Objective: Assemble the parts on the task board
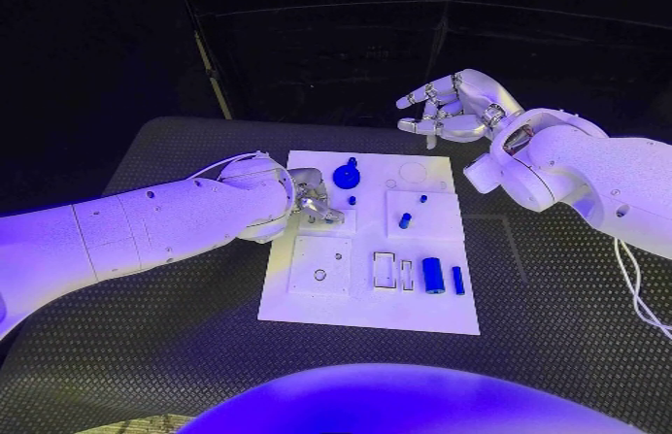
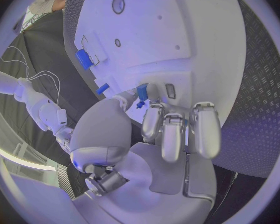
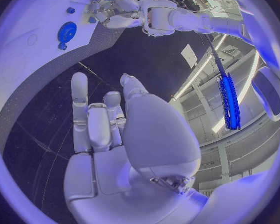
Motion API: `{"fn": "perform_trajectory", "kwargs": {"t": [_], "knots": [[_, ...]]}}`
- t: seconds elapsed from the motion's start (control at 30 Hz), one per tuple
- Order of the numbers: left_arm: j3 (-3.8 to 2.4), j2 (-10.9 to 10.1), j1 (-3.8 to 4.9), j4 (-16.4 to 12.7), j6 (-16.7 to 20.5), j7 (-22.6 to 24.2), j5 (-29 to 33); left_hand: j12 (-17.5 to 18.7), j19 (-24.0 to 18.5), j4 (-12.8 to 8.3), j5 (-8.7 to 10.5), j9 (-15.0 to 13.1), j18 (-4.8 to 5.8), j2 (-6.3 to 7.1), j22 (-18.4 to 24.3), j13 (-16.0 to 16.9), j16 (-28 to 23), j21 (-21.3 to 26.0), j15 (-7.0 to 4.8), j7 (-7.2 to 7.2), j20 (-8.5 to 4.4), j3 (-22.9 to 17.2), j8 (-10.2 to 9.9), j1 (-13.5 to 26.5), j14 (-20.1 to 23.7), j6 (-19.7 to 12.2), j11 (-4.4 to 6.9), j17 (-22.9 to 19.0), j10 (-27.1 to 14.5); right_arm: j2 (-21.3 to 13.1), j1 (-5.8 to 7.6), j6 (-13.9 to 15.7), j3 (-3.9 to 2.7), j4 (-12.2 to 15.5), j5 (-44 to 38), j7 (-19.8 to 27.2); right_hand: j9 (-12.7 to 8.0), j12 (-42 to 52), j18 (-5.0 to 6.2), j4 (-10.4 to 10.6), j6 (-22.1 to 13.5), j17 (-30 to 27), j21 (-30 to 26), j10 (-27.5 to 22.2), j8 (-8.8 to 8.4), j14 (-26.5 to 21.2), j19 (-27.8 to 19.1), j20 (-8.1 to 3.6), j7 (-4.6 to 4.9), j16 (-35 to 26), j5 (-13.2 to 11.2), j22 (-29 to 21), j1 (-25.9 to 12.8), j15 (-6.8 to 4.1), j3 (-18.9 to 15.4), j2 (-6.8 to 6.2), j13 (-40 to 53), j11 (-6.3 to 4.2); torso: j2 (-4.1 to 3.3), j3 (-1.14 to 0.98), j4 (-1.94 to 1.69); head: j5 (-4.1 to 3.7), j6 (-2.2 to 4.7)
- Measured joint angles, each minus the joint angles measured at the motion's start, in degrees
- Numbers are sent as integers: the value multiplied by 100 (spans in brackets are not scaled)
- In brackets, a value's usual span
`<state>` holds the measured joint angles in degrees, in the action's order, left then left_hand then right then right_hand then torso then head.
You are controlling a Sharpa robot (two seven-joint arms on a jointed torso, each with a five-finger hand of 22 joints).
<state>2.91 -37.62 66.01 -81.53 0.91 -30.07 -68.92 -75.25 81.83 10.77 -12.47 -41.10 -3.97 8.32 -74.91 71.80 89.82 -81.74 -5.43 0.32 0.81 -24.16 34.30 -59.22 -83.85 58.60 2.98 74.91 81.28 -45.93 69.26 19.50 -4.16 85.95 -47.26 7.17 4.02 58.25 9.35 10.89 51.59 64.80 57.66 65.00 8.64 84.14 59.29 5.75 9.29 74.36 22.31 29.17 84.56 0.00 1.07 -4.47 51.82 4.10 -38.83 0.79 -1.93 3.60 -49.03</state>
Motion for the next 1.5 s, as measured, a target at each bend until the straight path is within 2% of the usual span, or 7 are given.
{"fn": "perform_trajectory", "kwargs": {"t": [0.37,0.67,0.8,1.0,1.23,1.37,1.5], "knots": [[-1,-6,0,6,1,0,3,-20,0,149,0,0,0,-27,0,14,0,0,0,0,0,340,15,24,0,0,0,0,0,-6,0,0,0,0,0,1,0,0,0,0,0,-6,0,0,0,0,0,0,0,-21,0,-17,-29,0,0,29,-7,0,-2,2,3,-13,-13],[-12,-103,-12,-97,8,0,4,-20,19,463,0,17,0,-47,0,16,0,0,0,-2,-19,923,11,131,0,-2,0,0,0,-8,0,0,0,-11,0,5,0,0,0,16,0,-6,-26,0,0,0,-21,21,0,-21,0,-32,-54,0,-16,4,-17,0,2,4,2,-19,-19],[-98,-152,-14,-142,17,-2,5,-20,19,570,182,26,0,-49,0,15,0,0,0,-2,-19,1250,11,196,0,-2,0,0,-1,-5,0,0,0,-25,0,8,0,0,0,35,0,-6,-26,0,0,0,-21,21,0,-21,0,-42,-90,0,-35,13,-17,0,2,4,1,-24,-25],[-270,-200,-7,-197,39,-2,5,-20,19,589,200,31,0,-49,0,15,0,0,0,-2,-19,1332,11,196,0,-2,-1,0,0,-3,-1,-1,0,-40,0,14,0,0,0,35,0,-12,-48,0,0,0,-21,21,0,-47,0,-42,-96,0,-35,19,-16,0,2,4,1,-29,-14],[-428,-246,-5,-254,44,-3,5,-20,19,590,200,31,0,-49,0,9,0,0,0,-1,-19,1364,11,195,0,-2,-1,0,0,-1,-1,0,0,-57,-1,17,0,0,0,50,0,-11,-48,0,0,0,-21,21,0,-47,0,-48,-120,0,-50,-5,-24,0,2,1,1,-31,-10],[-568,-301,0,-269,-29,-7,6,96,-31,576,200,63,0,-132,0,-149,0,113,0,54,-2,1526,6,112,0,-58,-14,0,-63,0,-1,0,1,-72,-1,19,0,0,0,50,0,-11,-48,0,0,0,-21,21,0,-47,0,-48,-120,0,-50,-5,-24,0,2,-1,1,-31,-8],[-674,-286,131,-104,-261,-11,9,428,-241,574,200,219,0,-276,102,-524,0,332,16,190,56,1730,-265,-32,-16,-383,-137,0,-343,-1,-1,0,1,-87,-1,21,0,0,0,50,0,-11,-48,0,0,0,-20,21,0,-47,0,-48,-119,0,-50,-4,-24,0,2,-1,1,-42,10]]}}
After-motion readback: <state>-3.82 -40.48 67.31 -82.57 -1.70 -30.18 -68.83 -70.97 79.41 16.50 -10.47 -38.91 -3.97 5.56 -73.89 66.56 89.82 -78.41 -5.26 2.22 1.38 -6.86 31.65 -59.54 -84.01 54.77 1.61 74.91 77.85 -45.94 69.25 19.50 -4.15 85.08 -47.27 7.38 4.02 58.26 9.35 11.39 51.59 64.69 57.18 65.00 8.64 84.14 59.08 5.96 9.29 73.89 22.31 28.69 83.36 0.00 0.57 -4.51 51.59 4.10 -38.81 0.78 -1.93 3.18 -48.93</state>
